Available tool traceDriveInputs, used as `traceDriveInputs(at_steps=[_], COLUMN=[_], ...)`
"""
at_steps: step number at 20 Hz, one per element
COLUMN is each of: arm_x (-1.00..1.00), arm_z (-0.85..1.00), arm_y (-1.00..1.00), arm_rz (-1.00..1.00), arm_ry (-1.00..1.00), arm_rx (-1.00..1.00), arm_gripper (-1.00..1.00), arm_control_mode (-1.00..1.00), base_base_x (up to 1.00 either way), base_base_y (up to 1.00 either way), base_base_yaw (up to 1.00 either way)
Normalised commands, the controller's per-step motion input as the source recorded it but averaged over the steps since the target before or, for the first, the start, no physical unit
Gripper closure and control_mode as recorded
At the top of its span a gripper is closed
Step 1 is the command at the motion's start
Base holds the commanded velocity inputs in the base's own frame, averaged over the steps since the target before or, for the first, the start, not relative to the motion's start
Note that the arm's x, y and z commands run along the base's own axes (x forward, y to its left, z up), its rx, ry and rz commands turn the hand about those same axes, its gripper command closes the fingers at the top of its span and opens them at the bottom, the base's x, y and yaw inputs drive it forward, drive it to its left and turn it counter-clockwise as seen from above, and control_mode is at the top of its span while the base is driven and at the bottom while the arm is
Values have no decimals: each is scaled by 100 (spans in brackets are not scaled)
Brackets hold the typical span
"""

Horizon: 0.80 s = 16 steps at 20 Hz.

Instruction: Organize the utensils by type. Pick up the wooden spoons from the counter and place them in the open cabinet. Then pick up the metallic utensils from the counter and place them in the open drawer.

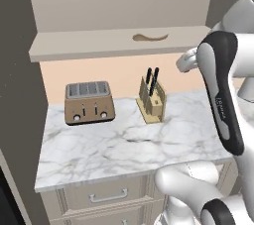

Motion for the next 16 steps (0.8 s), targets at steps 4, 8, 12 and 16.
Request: traceDriveInputs(at_steps=[4,8,12,16], arm_x=[-76,-17,-36,-28], arm_z=[-10,-20,-20,-24], arm_y=[-1,0,0,0], arm_rz=[-12,-10,-9,-7], arm_ry=[0,0,6,15], arm_rx=[19,1,2,0], arm_gripper=[-100,-100,-100,-100], arm_control_mode=[-100,-100,-100,-100], base_base_x=[0,0,0,0], base_base_y=[0,0,0,0], base_base_yaw=[0,0,0,0])
